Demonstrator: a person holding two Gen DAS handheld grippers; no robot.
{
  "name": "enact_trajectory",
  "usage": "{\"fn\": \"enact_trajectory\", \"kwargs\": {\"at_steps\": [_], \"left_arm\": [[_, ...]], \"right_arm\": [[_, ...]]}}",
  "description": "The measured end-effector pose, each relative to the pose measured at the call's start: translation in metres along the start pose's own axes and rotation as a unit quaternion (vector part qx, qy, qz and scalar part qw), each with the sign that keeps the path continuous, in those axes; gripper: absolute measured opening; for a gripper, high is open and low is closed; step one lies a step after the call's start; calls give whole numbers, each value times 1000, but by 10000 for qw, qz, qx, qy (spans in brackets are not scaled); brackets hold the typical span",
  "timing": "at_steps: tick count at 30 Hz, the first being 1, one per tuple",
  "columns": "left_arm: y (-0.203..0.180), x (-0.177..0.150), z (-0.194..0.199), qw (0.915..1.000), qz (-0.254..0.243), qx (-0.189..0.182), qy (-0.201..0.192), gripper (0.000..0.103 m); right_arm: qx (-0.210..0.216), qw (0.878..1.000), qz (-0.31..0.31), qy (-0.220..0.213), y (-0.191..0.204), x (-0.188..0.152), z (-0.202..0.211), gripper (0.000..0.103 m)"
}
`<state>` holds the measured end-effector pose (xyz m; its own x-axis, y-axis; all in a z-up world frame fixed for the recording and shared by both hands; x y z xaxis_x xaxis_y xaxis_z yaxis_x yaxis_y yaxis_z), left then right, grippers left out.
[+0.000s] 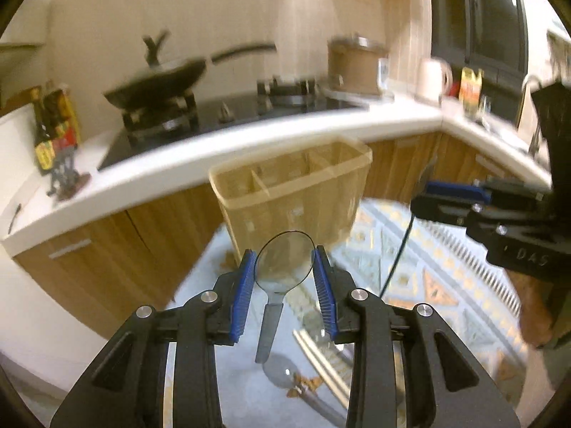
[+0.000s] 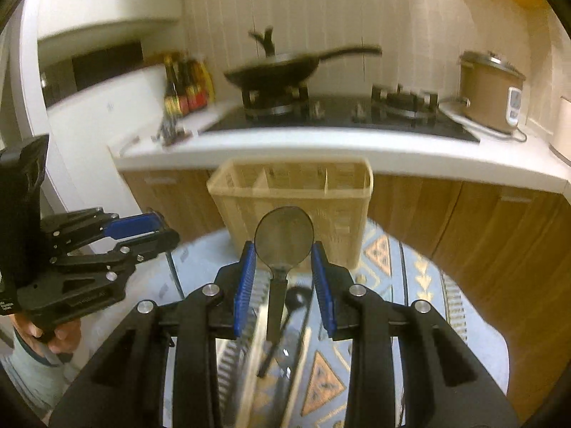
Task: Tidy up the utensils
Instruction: 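Carry the clear spoon over the beige caddy and release it inside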
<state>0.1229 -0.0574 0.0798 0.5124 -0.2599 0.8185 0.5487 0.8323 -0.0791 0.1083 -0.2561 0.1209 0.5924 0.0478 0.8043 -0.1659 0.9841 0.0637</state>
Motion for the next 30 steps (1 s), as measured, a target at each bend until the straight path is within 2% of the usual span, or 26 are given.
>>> {"fn": "enact_trajectory", "kwargs": {"at_steps": [2,8,11,15,20,23,30], "left_arm": [[3,17,18,9992,63,-15,-403,31],[19,63,38,9931,226,-41,-1152,31],[30,85,36,9870,393,-146,-1554,31],[44,103,24,9804,640,-318,-1836,31],[54,110,3,9768,799,-422,-1943,31],[63,109,-14,9776,874,-355,-1882,31],[79,93,-46,9786,1058,-452,-1707,31]], "right_arm": [[42,9997,-117,-197,-2,13,7,29],[95,9978,-320,-572,-6,56,17,29],[-2,9966,-360,-746,-8,78,17,29],[-299,9941,-428,-946,-16,103,5,29],[-812,9888,-438,-1169,-28,116,-15,29],[-1093,9861,-393,-1184,-32,117,-32,29],[-1377,9860,-218,-916,-34,102,-81,29]]}}
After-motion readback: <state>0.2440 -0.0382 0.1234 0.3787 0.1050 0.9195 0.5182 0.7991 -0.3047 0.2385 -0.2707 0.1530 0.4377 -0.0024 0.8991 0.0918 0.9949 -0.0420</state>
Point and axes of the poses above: each gripper's, at about its wrist camera, not at the fingertips, and z roughly against the way its jaws point, y to its left, x to its top, the point moved 1 cm from there along -z, roughly the way its jaws point, and after that the axes turned 9 degrees about -x, right-handed, at the moved point
